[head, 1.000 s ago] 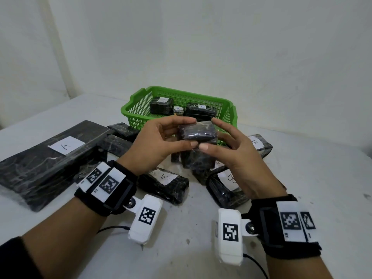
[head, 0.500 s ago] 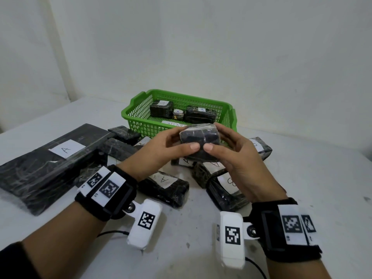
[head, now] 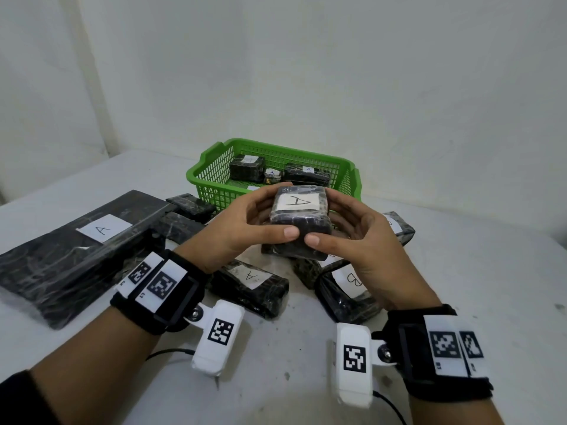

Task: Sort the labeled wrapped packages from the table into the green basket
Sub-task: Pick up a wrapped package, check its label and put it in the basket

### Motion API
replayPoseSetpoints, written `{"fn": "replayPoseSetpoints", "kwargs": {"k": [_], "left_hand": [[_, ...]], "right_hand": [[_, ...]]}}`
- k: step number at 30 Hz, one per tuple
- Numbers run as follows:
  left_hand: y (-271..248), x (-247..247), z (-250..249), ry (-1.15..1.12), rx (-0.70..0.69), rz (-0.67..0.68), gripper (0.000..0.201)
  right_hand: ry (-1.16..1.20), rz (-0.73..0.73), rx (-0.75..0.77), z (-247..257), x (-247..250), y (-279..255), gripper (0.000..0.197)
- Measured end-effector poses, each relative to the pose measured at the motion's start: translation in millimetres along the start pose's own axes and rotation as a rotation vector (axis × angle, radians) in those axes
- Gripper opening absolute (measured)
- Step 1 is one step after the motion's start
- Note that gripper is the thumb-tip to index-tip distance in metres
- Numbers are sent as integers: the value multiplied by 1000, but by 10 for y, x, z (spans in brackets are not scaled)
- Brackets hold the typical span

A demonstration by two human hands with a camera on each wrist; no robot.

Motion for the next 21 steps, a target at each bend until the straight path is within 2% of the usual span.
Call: {"fn": "replayPoseSetpoints", "kwargs": {"k": [4,8,13,17,21], "left_hand": [[3,4,-23,13,-25,-13,77],[-16,-26,1,-6,-1,8,83],[-2,69,-38,48,-80,-150,86],[6,147,-23,63,-132,-239,95],[13,160,-7,55,-130,-240,104]], "right_hand": [[41,15,-11,-23,-35,9,92],[30,3,-40,-49,-35,16,90],[119,-9,-157,-101,-66,10,100],[233,39,-275,-4,-208,-42,67],[320,4,-300,24,-241,-19,40]]}}
Point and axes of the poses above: each hand's wrist, its own y-axis towards the middle knuckle, its own x-axis out of the back of the hand, z = x × y, the point moved 8 cm from there along y, towards the middle knuckle, and after that the axes turned 11 degrees about -y, right-handed, at the moved point
